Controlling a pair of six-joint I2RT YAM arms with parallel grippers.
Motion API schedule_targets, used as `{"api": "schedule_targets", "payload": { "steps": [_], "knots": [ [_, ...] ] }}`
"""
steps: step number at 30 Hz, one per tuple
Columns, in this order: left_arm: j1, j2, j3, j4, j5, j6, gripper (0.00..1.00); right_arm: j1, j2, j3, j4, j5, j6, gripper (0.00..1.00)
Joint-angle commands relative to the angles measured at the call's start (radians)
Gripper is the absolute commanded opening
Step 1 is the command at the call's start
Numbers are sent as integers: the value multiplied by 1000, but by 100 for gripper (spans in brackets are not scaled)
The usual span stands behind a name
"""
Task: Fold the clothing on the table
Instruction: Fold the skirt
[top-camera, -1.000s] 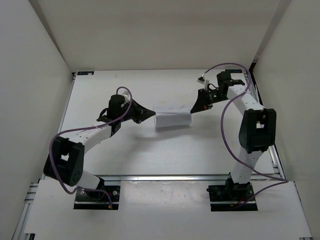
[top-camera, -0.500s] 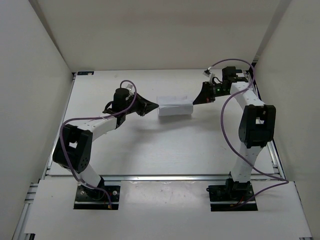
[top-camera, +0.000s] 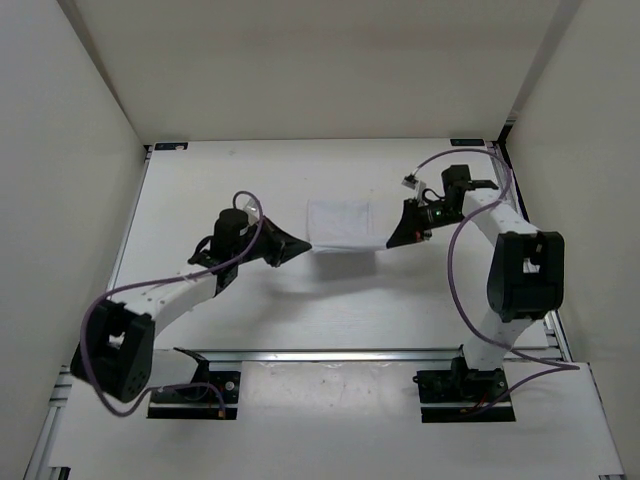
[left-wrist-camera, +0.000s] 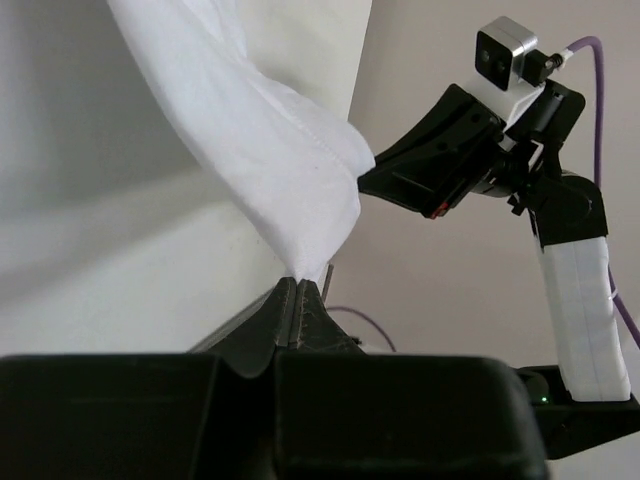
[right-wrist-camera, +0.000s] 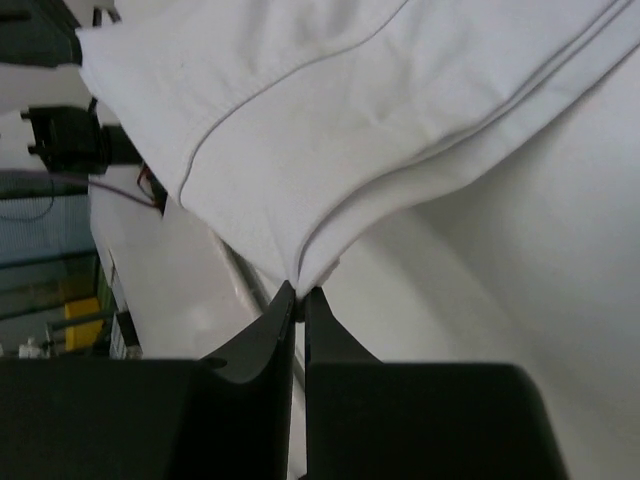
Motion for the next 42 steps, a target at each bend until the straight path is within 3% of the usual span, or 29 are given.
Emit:
{"api": "schedule_targets", "payload": {
  "steps": [1, 6, 11, 14, 16, 19, 21, 25, 27, 29, 30, 31, 32, 33, 34, 36, 38, 40, 42],
  "knots": [
    [53, -177, -100, -95, -52, 35, 0, 12, -165, -125, 9, 214, -96, 0],
    [84, -439, -269, -239, -11, 46, 0, 143, -387, -358, 26, 329, -97, 0],
    [102, -769, -419, -397, 8, -35, 0, 117, -561, -536, -55, 323, -131, 0],
    [66, -1041, -464, -547, -8, -103, 0, 112, -668, -541, -14, 338, -110, 0],
    [47, -1154, -458, -674, -29, -131, 0, 146, -716, -535, -16, 319, -90, 0],
    [77, -1240, -461, -726, -17, -157, 0, 152, -765, -559, -7, 306, -67, 0],
    [105, -1223, -462, -707, 27, -133, 0, 136, -750, -552, -9, 311, -80, 0],
    [177, -1038, -398, -695, 63, -1, 0, 134, -715, -549, -17, 321, -97, 0],
    [156, -947, -355, -681, 29, 77, 0, 146, -693, -550, -11, 343, -94, 0],
    [48, -808, -277, -646, -33, 127, 9, 155, -686, -558, -8, 361, -84, 0],
    [-29, -770, -230, -644, -102, 163, 16, 158, -679, -547, 1, 389, -65, 6],
    [-63, -695, -203, -635, -162, 212, 20, 169, -673, -547, 13, 447, -38, 18],
    [-132, -617, -158, -614, -182, 229, 25, 162, -670, -540, 15, 472, -32, 62],
    [-167, -537, -119, -609, -201, 269, 32, 149, -669, -534, 15, 513, -31, 88],
    [-177, -498, -108, -585, -196, 297, 42, 140, -673, -517, 12, 547, -33, 94],
    [-200, -401, -49, -534, -187, 329, 56, 116, -669, -497, 9, 559, -38, 94],
    [-211, -309, -16, -486, -225, 348, 82, 112, -673, -491, 7, 555, -25, 94],
    [-229, -259, 25, -471, -256, 386, 99, 108, -673, -503, 24, 544, -24, 94],
    [-235, -190, 48, -462, -270, 406, 99, 100, -679, -518, 39, 533, -27, 94]
  ]
}}
